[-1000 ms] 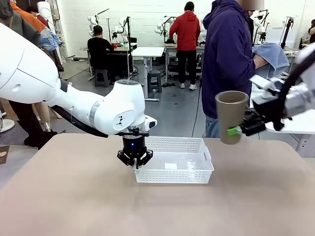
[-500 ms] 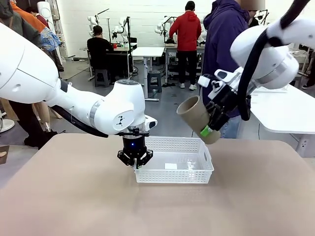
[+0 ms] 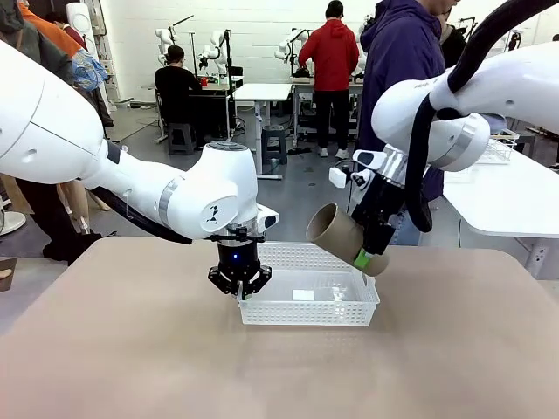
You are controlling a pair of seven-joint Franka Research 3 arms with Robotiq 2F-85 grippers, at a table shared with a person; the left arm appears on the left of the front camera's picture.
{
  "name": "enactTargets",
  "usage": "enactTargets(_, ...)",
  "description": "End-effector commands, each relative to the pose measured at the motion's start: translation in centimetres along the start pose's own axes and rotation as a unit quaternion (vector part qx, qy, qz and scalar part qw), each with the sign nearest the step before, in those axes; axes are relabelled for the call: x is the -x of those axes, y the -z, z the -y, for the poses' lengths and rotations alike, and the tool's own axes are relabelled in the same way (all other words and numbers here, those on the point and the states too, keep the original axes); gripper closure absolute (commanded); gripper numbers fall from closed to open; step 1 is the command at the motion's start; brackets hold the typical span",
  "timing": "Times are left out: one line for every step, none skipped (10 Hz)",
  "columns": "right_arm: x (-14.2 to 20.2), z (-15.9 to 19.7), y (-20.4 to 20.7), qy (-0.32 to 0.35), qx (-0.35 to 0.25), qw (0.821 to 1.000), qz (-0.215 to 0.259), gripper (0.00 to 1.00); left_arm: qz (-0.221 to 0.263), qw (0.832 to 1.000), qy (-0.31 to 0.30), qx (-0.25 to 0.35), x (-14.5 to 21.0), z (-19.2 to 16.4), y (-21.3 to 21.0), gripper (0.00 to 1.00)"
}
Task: Clean and organize the cups into the basket.
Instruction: Pick up the Organizing basket and move it to the center of the table, then pick up the Reusable plastic cup from the right side of the table and place it inside the Organizing basket.
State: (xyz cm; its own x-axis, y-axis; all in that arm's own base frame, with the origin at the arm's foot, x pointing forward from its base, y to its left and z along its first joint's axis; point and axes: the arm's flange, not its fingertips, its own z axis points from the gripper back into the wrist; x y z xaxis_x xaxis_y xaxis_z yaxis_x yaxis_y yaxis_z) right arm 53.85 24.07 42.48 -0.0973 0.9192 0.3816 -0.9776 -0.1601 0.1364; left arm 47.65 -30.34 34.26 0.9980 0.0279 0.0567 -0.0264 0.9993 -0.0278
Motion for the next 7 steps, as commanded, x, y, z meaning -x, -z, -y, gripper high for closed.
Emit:
enactTargets(-0.2, 1.8, 1.6, 0.005, 0.020, 0.999, -0.034, 0.19, -0.001, 1.000, 0.002, -0.002, 0.2, 0.1, 0.0, 1.00)
enactTargets(-0.3, 2.3, 2.5, 0.000, 0.034, 0.998, -0.054, 0.19, -0.001, 1.000, 0.002, -0.002, 0.2, 0.1, 0.0, 1.00)
enactTargets(-0.9, 2.3, 3.3, -0.016, 0.044, 0.997, -0.068, 0.19, -0.001, 1.000, 0.002, -0.002, 0.2, 0.1, 0.0, 1.00)
enactTargets(-1.5, 2.2, 3.8, -0.031, 0.051, 0.996, -0.072, 0.19, -0.001, 1.000, 0.002, -0.002, 0.2, 0.1, 0.0, 1.00)
enactTargets(-2.0, 2.3, 4.2, -0.041, 0.059, 0.995, -0.076, 0.19, -0.001, 1.000, 0.002, -0.002, 0.2, 0.1, 0.0, 1.00)
enactTargets(-2.4, 2.6, 4.6, -0.046, 0.065, 0.994, -0.074, 0.19, -0.001, 1.000, 0.002, -0.002, 0.2, 0.1, 0.0, 1.00)
enactTargets(-2.7, 2.8, 4.9, -0.051, 0.058, 0.995, -0.066, 0.19, -0.001, 1.000, 0.002, -0.002, 0.2, 0.1, 0.0, 1.00)
